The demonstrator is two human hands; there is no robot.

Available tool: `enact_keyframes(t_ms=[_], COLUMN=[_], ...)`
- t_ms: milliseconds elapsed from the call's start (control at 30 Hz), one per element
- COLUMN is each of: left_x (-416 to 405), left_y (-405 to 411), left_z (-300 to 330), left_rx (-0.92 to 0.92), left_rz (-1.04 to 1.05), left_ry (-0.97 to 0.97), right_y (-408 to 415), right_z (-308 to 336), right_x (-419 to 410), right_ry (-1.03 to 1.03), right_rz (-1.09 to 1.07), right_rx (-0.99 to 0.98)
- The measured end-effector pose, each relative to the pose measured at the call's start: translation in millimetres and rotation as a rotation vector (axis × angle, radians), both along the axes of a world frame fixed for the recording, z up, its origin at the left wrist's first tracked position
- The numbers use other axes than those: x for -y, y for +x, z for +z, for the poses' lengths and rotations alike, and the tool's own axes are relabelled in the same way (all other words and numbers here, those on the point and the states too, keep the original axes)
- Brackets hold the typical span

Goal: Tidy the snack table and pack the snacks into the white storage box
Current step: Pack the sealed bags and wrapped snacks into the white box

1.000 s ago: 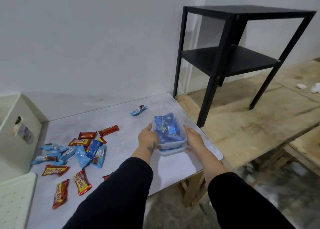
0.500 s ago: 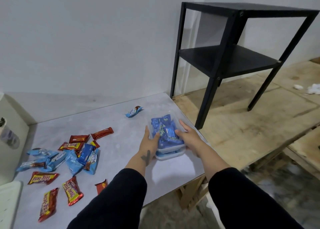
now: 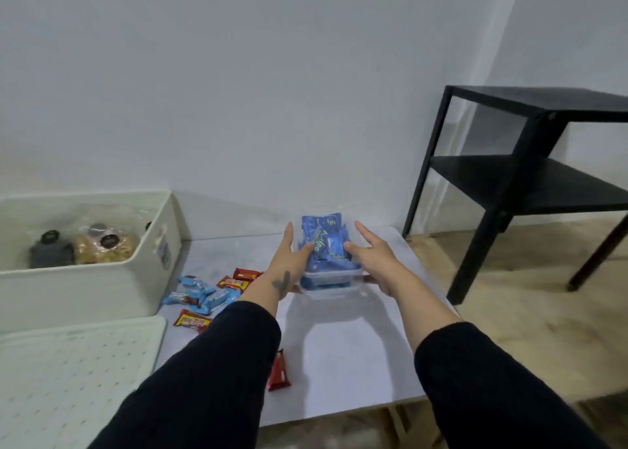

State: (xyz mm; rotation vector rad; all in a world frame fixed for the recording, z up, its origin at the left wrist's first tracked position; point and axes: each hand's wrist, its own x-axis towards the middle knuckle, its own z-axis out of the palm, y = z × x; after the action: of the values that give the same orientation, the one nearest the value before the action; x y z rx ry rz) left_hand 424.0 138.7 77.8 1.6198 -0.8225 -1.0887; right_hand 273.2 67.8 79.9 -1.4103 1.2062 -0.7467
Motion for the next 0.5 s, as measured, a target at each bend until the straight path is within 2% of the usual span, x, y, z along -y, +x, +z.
enact_keyframes(t_ms=[167, 300, 500], left_x=[-38, -73, -116], left_y=[80, 151, 269], left_z=[37, 70, 102], left_rx=[0.108, 0.101, 0.132], left_rz=[0.142, 0.176, 0.226], left_ry=[-0.072, -0.037, -0.102], right_y=[86, 163, 289], right_z=[40, 63, 90], right_x=[-24, -45, -79], right_ry=[-0.04, -0.079, -0.11], right_rz=[0.15, 0.227, 0.28], right_rx=[0.016, 0.043, 0.106])
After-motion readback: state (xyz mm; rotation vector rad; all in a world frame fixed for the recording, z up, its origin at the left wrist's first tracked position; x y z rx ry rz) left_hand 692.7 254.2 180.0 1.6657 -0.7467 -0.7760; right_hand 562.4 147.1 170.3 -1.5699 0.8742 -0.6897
